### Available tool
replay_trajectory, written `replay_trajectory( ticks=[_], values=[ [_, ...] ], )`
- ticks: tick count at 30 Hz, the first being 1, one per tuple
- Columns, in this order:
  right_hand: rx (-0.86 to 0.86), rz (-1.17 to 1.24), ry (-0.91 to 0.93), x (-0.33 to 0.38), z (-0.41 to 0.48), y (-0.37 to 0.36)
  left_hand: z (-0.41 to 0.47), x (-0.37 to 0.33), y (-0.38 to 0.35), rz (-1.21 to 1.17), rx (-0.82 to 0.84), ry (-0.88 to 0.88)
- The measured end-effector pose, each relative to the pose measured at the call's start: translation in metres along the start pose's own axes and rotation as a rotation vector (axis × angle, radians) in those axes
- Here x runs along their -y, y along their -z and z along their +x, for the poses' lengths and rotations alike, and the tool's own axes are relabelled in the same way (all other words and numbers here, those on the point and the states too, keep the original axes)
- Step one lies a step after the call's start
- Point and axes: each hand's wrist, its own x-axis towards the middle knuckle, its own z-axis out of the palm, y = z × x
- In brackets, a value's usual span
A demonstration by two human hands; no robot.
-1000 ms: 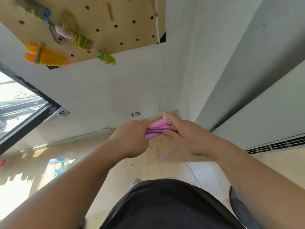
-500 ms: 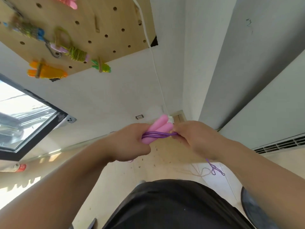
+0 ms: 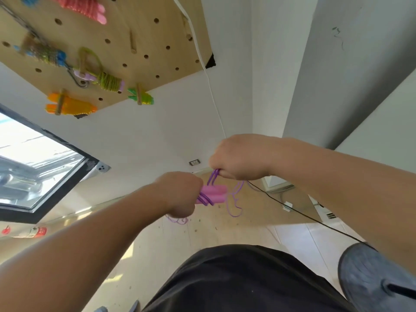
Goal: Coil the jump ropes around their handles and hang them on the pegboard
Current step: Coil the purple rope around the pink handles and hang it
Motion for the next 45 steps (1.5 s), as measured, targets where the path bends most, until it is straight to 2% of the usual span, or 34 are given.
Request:
replay_trajectory(
  ticks=[4,9,14,18,22,26,30,34,38,41,45],
  values=[
    [-0.089,0.087,-0.111,0.005,-0.008,-0.010,0.006,0.019,-0.002,0.019,-0.035,0.090],
    [-0.086,0.178,-0.278,0.004,-0.021,-0.024,0.005,0.020,-0.007,0.096,-0.078,0.105],
    [-0.143,0.158,-0.332,0.026,-0.023,-0.033,0.011,0.009,-0.007,0.169,-0.052,0.128],
    [-0.236,0.120,-0.447,0.013,-0.016,-0.041,0.014,-0.007,-0.006,0.250,-0.029,0.069],
    [-0.181,0.340,-0.422,0.002,-0.022,-0.039,0.013,-0.019,-0.010,0.302,-0.034,0.023],
    [-0.209,0.413,-0.383,0.013,-0.028,-0.032,0.016,-0.012,-0.010,0.264,-0.058,0.107],
    [-0.392,0.433,-0.364,0.036,-0.037,-0.036,0.022,0.003,0.003,0.048,-0.169,0.229],
    [-0.658,0.579,-0.481,0.043,-0.046,-0.056,0.016,0.012,0.017,-0.261,-0.316,0.234],
    [-0.599,0.617,-0.568,0.043,-0.052,-0.060,0.004,0.008,0.012,-0.549,-0.409,0.200],
    [-0.582,0.897,-0.576,0.043,-0.054,-0.058,-0.001,0.004,0.007,-0.760,-0.440,0.205],
    [-0.686,1.262,-0.518,0.047,-0.052,-0.045,-0.008,-0.004,0.009,-1.227,-0.411,0.219]
  ],
)
